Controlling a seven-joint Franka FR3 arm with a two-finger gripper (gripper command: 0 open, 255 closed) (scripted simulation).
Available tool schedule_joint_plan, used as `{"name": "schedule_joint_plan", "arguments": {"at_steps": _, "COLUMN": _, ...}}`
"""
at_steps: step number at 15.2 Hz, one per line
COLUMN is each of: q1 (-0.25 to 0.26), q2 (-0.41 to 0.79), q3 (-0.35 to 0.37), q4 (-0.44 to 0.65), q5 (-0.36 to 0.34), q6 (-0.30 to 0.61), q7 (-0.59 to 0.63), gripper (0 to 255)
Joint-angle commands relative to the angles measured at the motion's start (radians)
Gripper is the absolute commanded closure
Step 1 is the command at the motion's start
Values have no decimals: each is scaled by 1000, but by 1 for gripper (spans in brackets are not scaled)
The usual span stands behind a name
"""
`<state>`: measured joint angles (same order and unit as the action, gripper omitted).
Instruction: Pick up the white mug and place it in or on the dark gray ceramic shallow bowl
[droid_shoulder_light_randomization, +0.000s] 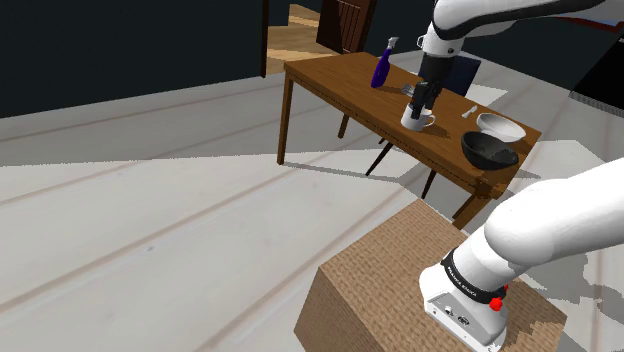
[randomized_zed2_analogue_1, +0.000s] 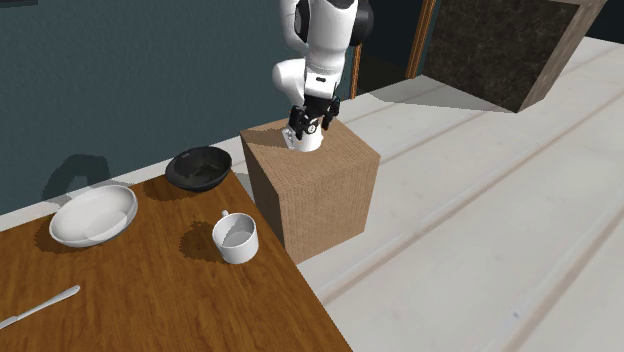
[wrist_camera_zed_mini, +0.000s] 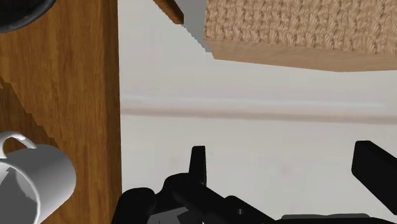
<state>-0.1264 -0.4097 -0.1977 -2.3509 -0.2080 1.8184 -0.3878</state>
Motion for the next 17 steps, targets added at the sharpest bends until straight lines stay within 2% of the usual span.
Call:
{"name": "schedule_joint_plan", "arguments": {"at_steps": 1, "q1": -10, "q2": 69, "q3": -30, "q4": 37, "q5": -7, "q6": 38, "q7": -34, "gripper": 0}}
{"name": "schedule_joint_plan", "arguments": {"at_steps": 8, "q1": -46, "q2": 311, "q3": -115, "q4": 194, "q5": 12, "q6": 139, "q7": -156, "gripper": 0}}
{"name": "schedule_joint_plan", "arguments": {"at_steps": 17, "q1": -124, "q2": 650, "q3": -171, "q4": 484, "q5": 116, "q6": 194, "q7": -323, "gripper": 0}}
